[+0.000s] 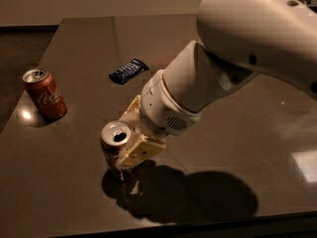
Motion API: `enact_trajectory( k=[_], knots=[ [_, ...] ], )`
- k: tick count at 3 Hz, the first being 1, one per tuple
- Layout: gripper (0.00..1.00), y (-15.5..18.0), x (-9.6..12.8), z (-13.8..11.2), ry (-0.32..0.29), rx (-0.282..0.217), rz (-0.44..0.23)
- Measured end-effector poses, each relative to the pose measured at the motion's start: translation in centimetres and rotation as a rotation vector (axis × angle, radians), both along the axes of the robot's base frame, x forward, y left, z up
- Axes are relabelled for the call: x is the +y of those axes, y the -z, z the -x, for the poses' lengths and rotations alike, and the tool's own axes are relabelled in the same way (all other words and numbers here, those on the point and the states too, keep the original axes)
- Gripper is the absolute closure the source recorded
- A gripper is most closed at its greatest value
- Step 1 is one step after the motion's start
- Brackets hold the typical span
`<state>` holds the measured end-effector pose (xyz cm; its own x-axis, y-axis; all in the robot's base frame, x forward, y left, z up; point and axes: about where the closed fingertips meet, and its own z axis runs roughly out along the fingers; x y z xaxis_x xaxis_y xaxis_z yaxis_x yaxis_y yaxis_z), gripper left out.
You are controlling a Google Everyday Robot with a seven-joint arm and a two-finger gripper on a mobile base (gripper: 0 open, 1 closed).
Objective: Move orange can near rxbar blueberry
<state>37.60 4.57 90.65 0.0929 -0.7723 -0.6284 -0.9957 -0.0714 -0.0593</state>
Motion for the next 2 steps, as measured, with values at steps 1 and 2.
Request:
enact_trajectory(
  k=[1,2],
  knots=[
    [0.65,-0.9,-0.3,-0.5,0.002,0.008,-0.009],
    [0.88,-1.8,-1.3,-3.7,0.053,0.015,0.000]
  ],
)
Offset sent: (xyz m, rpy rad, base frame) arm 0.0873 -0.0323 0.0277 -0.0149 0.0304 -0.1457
